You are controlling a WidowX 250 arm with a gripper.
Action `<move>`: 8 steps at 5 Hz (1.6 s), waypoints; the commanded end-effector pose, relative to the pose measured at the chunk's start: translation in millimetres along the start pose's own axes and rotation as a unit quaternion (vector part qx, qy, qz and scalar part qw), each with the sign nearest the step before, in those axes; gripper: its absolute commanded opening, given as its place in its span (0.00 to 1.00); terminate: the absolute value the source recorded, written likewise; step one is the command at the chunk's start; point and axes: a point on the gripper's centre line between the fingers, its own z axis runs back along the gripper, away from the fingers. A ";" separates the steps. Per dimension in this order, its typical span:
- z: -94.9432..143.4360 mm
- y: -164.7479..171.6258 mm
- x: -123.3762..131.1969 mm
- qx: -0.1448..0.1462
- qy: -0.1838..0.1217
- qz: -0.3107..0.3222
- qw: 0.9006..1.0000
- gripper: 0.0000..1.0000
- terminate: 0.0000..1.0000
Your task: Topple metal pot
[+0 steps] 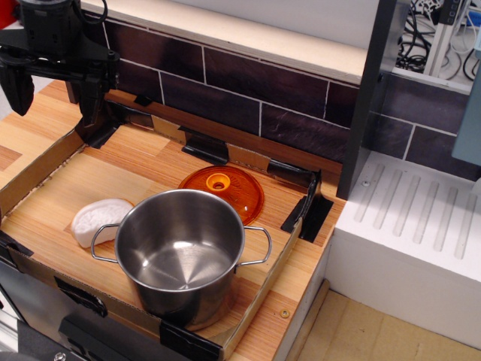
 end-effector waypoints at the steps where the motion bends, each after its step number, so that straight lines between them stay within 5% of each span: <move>1: 0.0 0.0 0.0 0.000 0.000 0.000 1.000 1.00 0.00; 3: 16.5 -31.1 2.0 -0.036 -0.010 -0.222 0.974 1.00 0.00; 6: 29.8 -89.6 -43.4 -0.090 0.012 -0.505 0.858 1.00 0.00; 7: 23.9 -101.1 -47.5 -0.102 0.014 -0.532 0.841 1.00 0.00; 8: 15.8 -108.3 -51.5 -0.093 0.007 -0.542 0.835 1.00 0.00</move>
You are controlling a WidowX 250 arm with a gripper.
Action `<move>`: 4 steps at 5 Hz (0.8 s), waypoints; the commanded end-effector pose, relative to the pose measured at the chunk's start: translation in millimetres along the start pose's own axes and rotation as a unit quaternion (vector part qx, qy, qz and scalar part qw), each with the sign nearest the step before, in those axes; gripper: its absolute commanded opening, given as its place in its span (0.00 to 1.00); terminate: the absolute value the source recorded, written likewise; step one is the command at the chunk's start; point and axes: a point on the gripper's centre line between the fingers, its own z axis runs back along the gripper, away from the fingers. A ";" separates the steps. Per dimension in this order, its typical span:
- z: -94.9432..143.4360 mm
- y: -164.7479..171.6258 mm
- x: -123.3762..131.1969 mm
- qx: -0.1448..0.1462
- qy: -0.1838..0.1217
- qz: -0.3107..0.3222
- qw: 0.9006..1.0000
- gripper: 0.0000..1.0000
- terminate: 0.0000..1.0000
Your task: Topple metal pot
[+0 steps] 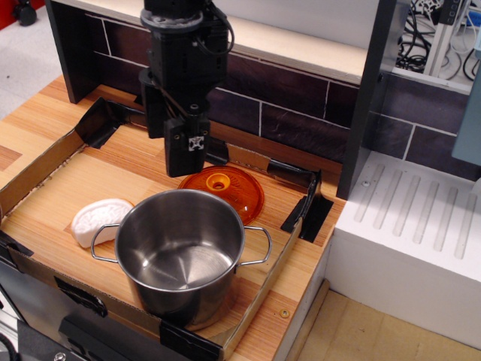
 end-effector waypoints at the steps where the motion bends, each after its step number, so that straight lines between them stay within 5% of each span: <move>1: -17.5 -12.6 0.9 0.038 -0.006 -0.021 0.999 1.00 0.00; 3: -31.0 -15.5 1.6 0.050 0.003 -0.023 0.998 1.00 0.00; 4: -34.8 -16.6 1.3 0.063 0.007 -0.021 0.998 0.00 0.00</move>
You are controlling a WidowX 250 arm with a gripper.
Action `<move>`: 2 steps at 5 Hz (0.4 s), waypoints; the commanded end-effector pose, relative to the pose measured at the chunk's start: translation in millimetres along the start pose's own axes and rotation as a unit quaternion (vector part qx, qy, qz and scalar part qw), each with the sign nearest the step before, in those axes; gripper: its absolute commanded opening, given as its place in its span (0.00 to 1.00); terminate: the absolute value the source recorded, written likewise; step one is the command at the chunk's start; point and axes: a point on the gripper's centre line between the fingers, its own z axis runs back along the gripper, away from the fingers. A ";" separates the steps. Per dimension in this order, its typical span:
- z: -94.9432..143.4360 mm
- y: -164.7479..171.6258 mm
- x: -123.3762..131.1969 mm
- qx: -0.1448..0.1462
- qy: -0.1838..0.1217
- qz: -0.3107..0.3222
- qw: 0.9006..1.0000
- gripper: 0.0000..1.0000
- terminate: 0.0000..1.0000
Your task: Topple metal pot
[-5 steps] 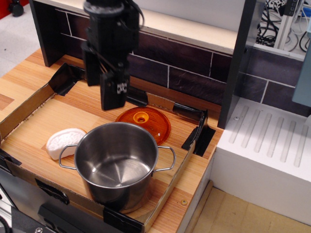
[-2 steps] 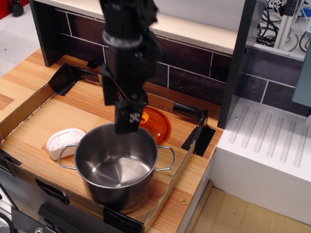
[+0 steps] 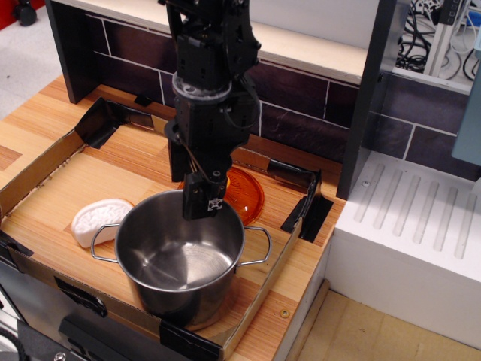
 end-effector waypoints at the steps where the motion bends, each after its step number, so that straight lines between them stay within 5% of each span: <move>1: 3.7 -0.4 -8.2 0.027 -0.007 0.004 1.000 0.00 0.00; 2: 9.6 -0.3 -9.5 0.041 -0.010 0.011 0.999 0.00 0.00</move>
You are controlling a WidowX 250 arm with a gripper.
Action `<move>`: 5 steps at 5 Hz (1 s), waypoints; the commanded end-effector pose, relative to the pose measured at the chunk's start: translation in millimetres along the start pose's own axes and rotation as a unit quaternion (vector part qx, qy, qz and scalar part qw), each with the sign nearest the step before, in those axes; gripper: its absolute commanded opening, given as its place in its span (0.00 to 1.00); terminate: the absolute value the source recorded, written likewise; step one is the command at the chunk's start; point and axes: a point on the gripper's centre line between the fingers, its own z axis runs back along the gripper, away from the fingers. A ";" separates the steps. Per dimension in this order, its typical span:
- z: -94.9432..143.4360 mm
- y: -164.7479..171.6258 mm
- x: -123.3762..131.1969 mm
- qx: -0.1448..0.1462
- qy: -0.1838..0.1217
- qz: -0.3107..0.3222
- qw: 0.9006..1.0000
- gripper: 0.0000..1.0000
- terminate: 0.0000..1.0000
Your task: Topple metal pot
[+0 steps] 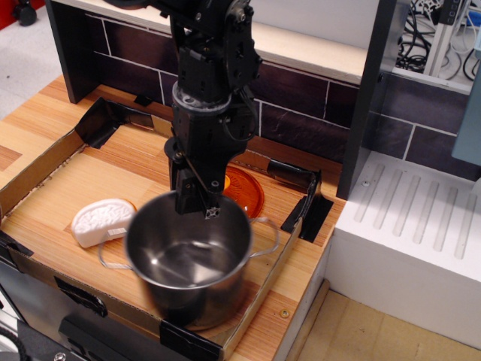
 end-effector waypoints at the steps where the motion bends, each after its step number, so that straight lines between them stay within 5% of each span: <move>1: 22.0 -1.1 -9.8 0.039 -0.021 0.009 0.999 0.00 0.00; 3: 47.8 -12.4 -13.4 0.121 -0.056 0.019 0.991 0.00 0.00; 5: 63.5 -22.7 -17.4 0.239 -0.130 -0.023 0.962 0.00 0.00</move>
